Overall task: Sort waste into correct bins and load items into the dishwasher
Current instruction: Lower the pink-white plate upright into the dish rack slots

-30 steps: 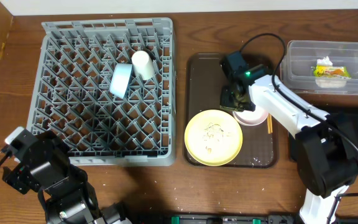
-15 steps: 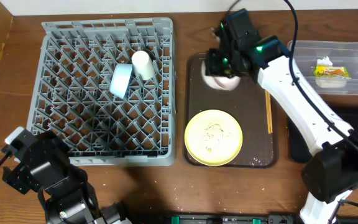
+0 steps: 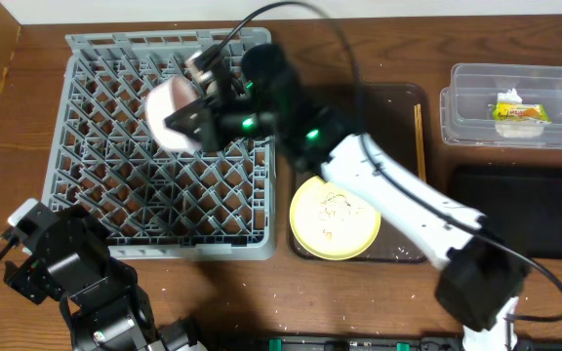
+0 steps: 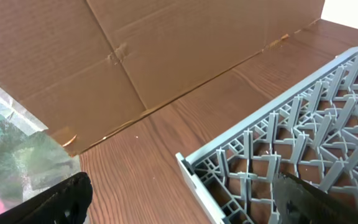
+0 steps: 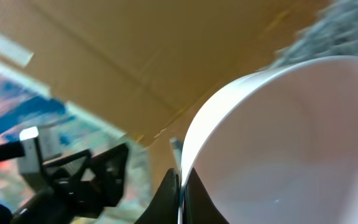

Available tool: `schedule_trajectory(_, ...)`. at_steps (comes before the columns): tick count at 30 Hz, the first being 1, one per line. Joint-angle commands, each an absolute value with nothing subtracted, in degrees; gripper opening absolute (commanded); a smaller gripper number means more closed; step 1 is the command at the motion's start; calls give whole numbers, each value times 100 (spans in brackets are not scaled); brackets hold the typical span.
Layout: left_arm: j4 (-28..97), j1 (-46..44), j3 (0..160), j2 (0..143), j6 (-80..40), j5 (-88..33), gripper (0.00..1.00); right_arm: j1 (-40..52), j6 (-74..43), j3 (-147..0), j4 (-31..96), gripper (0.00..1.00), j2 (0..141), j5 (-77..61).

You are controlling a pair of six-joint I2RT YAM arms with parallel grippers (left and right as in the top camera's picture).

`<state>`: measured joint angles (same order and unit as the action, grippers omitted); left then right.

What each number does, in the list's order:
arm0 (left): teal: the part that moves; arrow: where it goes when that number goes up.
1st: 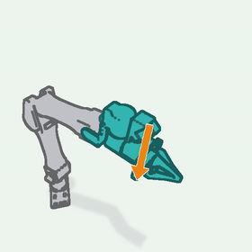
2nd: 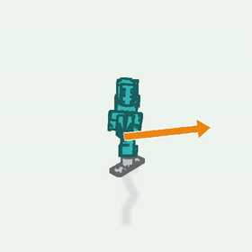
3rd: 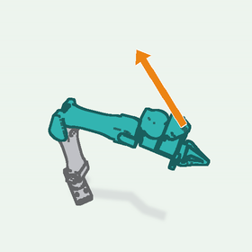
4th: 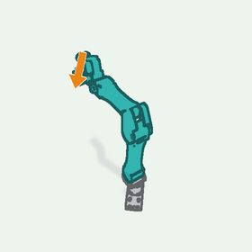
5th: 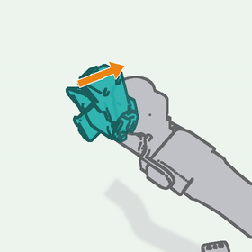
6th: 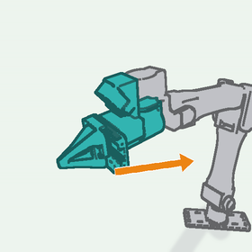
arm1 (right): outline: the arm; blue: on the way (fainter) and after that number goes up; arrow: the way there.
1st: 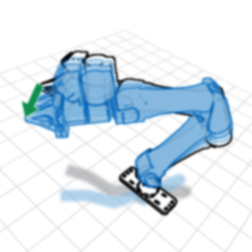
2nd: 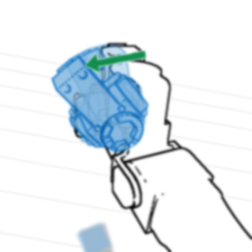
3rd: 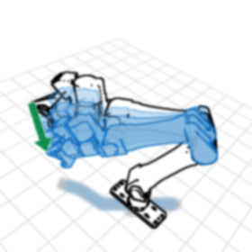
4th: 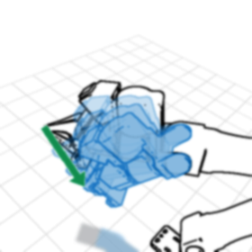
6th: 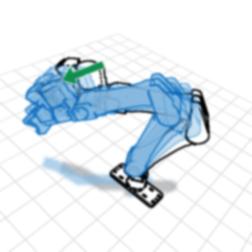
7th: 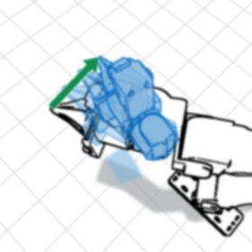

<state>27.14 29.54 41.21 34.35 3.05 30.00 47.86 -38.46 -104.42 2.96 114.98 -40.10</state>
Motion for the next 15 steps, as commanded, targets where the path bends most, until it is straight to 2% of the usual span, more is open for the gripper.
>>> schedule_trajectory(1,2722,2978,4250,3426,342,3070,94,5137,-4856,-10488,-370,1,12007,-4128)
schedule_trajectory(4,2722,2978,4250,3426,342,3070,94,5317,-5400,-10488,-714,1,12245,-4165)
schedule_trajectory(15,2722,2978,4250,3426,342,3070,94,5465,-5749,-10486,-696,1,12822,-4145)
